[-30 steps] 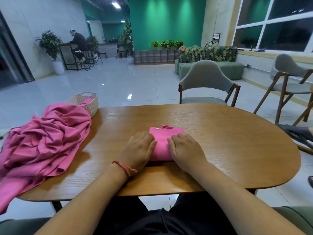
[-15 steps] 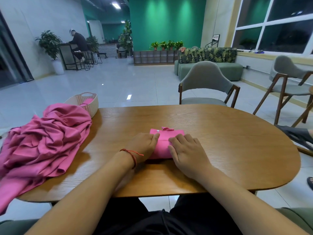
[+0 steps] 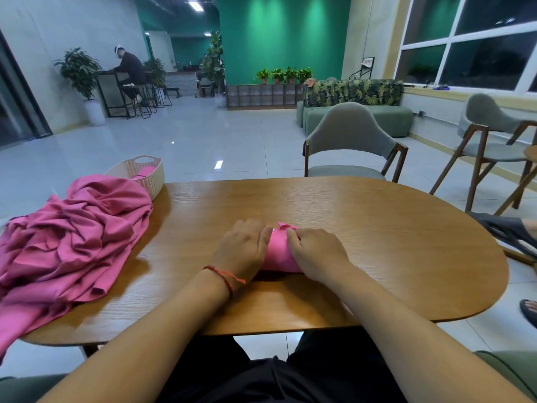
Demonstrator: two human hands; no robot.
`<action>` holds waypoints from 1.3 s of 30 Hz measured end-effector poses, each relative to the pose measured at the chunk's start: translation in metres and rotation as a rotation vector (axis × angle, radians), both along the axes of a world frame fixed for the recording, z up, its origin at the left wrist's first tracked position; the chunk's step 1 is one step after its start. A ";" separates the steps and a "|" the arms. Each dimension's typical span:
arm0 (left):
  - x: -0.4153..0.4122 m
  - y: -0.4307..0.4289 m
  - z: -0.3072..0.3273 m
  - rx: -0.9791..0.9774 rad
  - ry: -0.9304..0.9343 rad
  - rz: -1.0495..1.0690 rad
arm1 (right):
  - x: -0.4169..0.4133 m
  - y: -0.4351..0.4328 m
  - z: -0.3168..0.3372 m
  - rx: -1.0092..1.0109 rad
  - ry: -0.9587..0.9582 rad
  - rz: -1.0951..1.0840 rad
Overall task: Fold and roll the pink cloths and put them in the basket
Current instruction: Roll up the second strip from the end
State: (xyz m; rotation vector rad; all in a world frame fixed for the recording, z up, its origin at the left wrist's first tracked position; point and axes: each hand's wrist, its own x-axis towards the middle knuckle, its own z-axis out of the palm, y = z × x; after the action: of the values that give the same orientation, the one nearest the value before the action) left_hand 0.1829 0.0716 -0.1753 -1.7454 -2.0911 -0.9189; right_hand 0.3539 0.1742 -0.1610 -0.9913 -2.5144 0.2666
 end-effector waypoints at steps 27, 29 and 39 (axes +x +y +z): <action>-0.003 0.023 0.022 -0.239 -0.408 -0.011 | 0.012 -0.029 -0.018 0.352 -0.024 -0.066; -0.005 0.031 0.026 -0.347 -0.380 0.046 | 0.012 -0.021 -0.006 0.202 -0.058 -0.049; 0.001 0.017 0.000 0.021 -0.031 -0.079 | -0.007 0.020 0.012 -0.204 -0.153 -0.005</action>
State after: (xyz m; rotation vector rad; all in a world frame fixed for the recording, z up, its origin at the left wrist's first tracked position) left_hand 0.1838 0.0888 -0.1752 -1.8267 -2.0362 -0.9921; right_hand 0.3470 0.1941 -0.1493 -1.1348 -2.6623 0.4698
